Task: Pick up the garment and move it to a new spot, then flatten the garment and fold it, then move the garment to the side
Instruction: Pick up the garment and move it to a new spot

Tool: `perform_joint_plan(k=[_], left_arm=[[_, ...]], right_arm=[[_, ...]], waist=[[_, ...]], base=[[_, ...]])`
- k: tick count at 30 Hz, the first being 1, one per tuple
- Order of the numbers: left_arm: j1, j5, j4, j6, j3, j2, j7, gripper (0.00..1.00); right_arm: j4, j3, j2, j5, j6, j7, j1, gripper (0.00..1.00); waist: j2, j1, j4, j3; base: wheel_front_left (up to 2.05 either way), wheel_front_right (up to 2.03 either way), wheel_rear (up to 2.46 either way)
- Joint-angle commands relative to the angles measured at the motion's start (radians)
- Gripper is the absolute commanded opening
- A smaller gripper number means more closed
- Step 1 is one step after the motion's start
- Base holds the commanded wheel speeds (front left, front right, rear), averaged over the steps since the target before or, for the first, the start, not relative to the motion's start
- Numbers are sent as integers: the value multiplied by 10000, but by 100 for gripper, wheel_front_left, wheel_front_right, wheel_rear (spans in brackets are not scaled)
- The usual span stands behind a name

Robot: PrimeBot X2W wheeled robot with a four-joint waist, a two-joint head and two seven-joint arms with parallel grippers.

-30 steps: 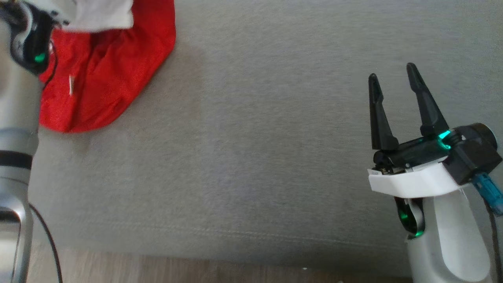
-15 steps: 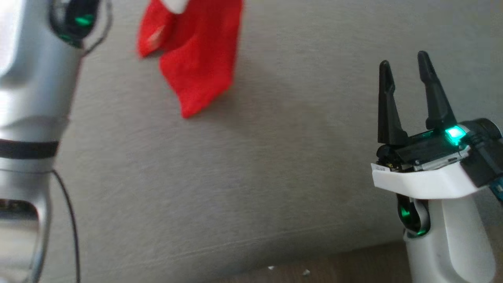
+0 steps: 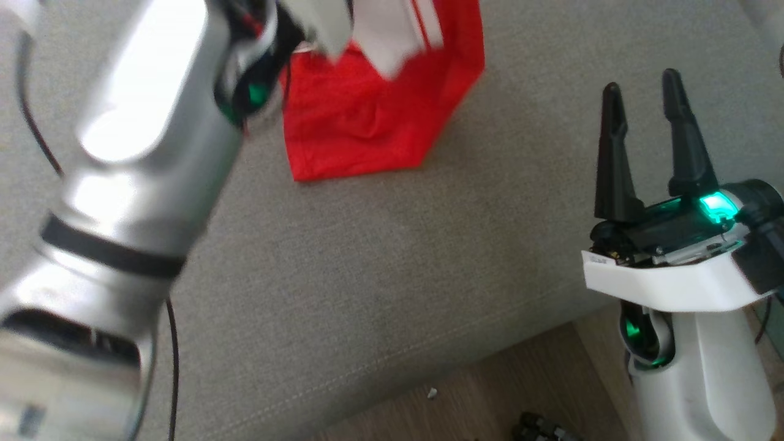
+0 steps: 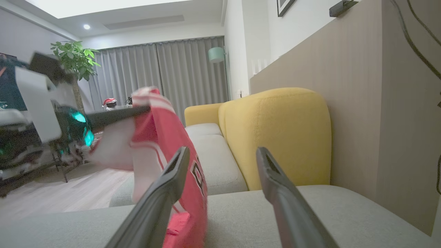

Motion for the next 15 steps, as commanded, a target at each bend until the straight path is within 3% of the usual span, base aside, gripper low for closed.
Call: perform_joint_plan(k=[1, 10, 11, 12, 15], left_arm=[[439, -141, 153, 11, 33, 183, 104, 0], [1378, 506, 2297, 349, -484, 4, -1390, 0], [1369, 581, 2602, 413, -494, -52, -1674, 13], [1364, 630, 2882, 467, -492, -124, -1954, 100], [1456, 641, 3376, 482, -419, -386, -2543, 100]], right_arm=[[-341, 332, 108, 21, 65, -42, -224, 100], [-232, 730, 108, -251, 65, -42, -412, 100], [-196, 767, 108, -283, 65, -42, -422, 100], [-163, 792, 108, -312, 65, -42, -422, 100], [-19, 848, 108, -433, 65, -42, -342, 100]], waist=[[0, 0, -7, 281], [0, 0, 194, 1097], [0, 0, 248, 1124], [0, 0, 317, 1121], [0, 0, 644, 912]], base=[[0, 0, 0], [0, 0, 0], [0, 0, 0], [0, 0, 0], [0, 0, 0]])
